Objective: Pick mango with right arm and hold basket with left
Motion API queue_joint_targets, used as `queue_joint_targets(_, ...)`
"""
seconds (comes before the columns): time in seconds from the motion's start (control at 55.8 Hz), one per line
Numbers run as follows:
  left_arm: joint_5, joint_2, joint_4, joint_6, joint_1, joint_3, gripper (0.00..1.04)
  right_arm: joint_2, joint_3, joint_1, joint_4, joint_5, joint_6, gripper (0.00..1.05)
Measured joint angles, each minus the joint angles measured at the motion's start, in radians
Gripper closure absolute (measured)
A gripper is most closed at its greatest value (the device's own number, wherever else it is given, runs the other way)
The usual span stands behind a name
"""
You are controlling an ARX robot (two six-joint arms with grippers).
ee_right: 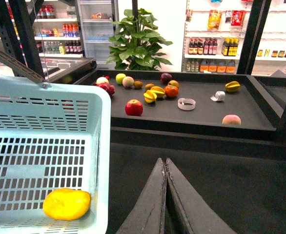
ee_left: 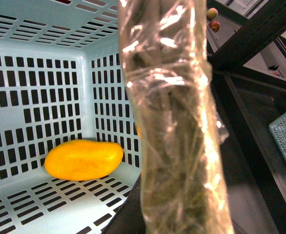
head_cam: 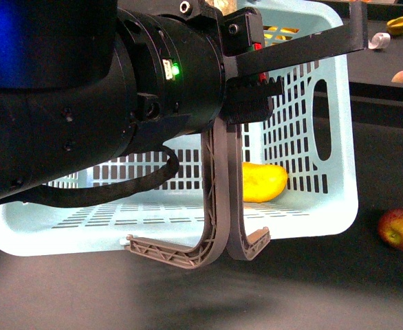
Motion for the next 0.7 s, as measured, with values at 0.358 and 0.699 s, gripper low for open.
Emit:
queue_joint_targets(0.358, 0.0, 0.0, 0.0, 0.0, 0.0, 0.0, 1.0, 0.0, 0.0, 0.0, 0.0, 0.0, 0.0, 0.38)
queue_joint_targets(0.699, -0.135, 0.091, -0.017, 0.138, 0.037, 0.102, 1.0, -0.001, 0.0, 0.0, 0.0, 0.0, 0.0, 0.08)
